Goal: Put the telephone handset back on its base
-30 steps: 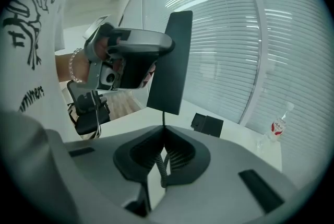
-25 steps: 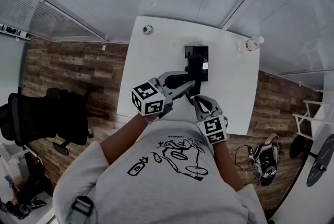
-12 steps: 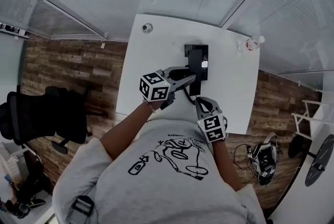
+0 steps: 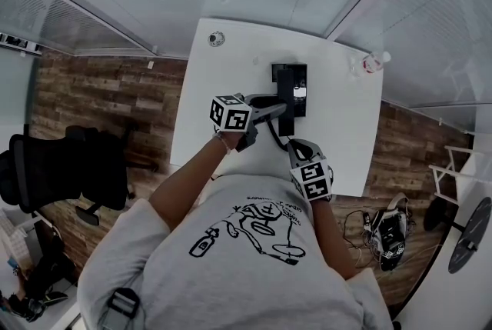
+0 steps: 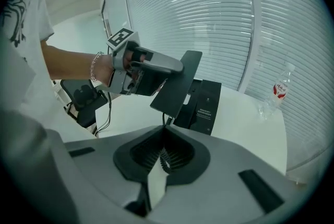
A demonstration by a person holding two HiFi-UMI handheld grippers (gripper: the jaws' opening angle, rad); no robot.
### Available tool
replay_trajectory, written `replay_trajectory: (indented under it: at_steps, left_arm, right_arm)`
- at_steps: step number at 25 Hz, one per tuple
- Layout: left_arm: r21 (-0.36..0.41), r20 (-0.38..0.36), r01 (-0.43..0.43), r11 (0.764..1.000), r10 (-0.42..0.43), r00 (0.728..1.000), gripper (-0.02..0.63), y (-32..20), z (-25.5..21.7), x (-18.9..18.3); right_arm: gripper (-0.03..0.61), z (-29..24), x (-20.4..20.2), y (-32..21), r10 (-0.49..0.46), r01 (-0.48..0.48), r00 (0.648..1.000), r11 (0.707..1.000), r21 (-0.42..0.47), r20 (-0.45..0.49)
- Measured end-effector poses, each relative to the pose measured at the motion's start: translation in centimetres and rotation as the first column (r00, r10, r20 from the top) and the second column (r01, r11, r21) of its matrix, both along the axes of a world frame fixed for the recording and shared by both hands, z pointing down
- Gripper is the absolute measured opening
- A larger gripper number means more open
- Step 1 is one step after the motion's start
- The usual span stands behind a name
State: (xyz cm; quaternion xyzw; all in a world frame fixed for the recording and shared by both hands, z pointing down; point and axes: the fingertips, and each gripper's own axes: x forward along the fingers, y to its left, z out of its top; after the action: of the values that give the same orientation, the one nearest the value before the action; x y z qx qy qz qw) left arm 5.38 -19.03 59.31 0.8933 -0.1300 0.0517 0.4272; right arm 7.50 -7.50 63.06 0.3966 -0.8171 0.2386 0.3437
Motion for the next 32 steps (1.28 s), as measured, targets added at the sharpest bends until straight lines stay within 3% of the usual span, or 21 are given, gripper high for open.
replay_trajectory:
  at_steps: [23, 32]
  left_arm:
    - [-0.246, -0.030, 0.004, 0.969, -0.011, 0.999, 0.127, -2.2, 8.0, 0.3]
    - [-0.267, -0.036, -0.006, 0.964, -0.004, 0.999, 0.129, -2.9, 8.8, 0.3]
  right_arm:
    - [0.006, 3.7, 0.4, -1.7, 0.034, -0.031, 0.999, 0.996, -0.088, 0.032]
    - [0.006, 4.7, 0.4, -2.4, 0.038, -0.034, 0.999, 0.993, -0.112, 0.035]
